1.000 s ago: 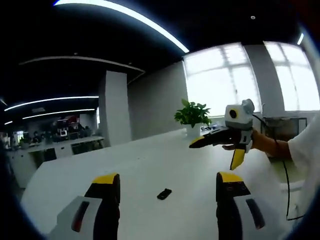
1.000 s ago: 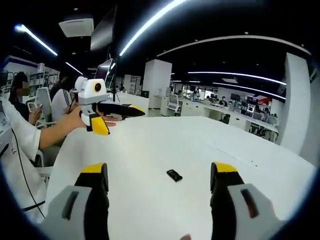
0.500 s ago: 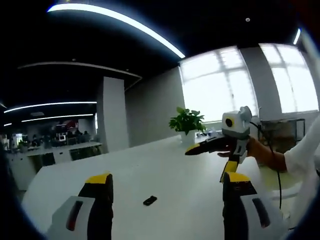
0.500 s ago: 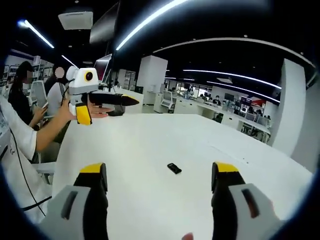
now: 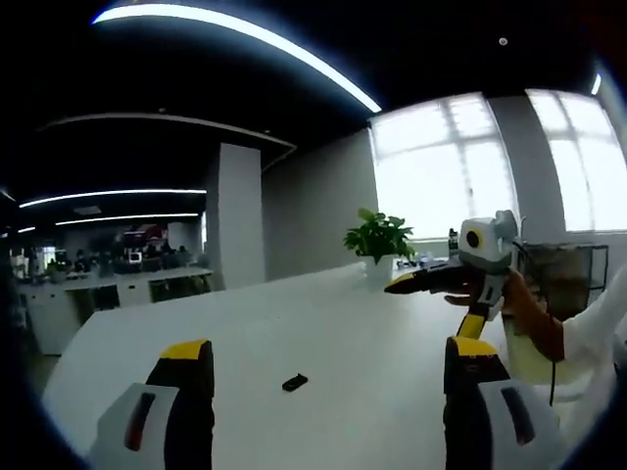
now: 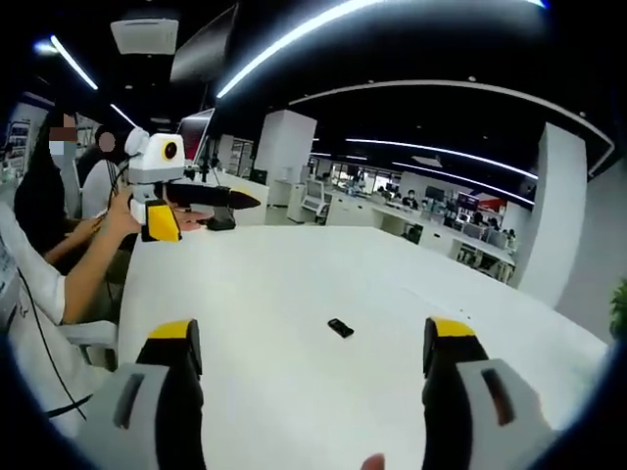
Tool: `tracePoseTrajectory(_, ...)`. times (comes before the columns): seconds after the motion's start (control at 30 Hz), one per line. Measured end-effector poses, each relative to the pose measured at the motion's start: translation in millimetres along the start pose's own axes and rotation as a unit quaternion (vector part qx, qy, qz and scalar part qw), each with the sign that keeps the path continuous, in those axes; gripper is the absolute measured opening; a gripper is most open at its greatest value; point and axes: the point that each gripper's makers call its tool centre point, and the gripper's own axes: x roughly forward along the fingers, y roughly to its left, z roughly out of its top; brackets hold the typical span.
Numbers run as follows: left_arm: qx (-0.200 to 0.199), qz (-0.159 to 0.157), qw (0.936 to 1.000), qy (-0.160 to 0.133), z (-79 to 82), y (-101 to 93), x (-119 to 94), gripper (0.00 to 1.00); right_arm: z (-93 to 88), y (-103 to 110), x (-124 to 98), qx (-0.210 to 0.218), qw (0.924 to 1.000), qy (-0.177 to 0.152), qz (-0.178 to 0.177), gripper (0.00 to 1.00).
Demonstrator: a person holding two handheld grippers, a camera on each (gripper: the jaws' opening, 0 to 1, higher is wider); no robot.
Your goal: Snap the two parts of the plastic buckle together until the buckle closes and remains connected.
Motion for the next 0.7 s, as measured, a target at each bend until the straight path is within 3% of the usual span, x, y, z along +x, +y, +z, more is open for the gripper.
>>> tracePoseTrajectory(0.17,-0.017,0.002,0.9998,-0.005,-6.4,-5.7,-5.2,0.99,-4.5,4.4,-4.9,0.008,0.9999,-0.002,-0.013,0.94)
tracePoseTrajectory(0.37,-0.029,0.035,0.9987,0.023,-29.8,-0.8,-14.8,0.99,-10.7,9.4,-10.0,0.030,0.9992,-0.012,-0.022,0.93)
tracePoseTrajectory(0.53,-0.044,0.063,0.9970,0.008,-40.4,1.1,-28.1,0.98,-21.0,8.8,-13.6,0.032,0.9975,0.003,-0.063,0.93)
tracePoseTrajectory(0.7,-0.067,0.085,0.9938,0.026,-60.0,-0.6,-38.5,0.98,-26.5,9.9,-20.0,0.064,0.9939,-0.014,-0.088,0.92)
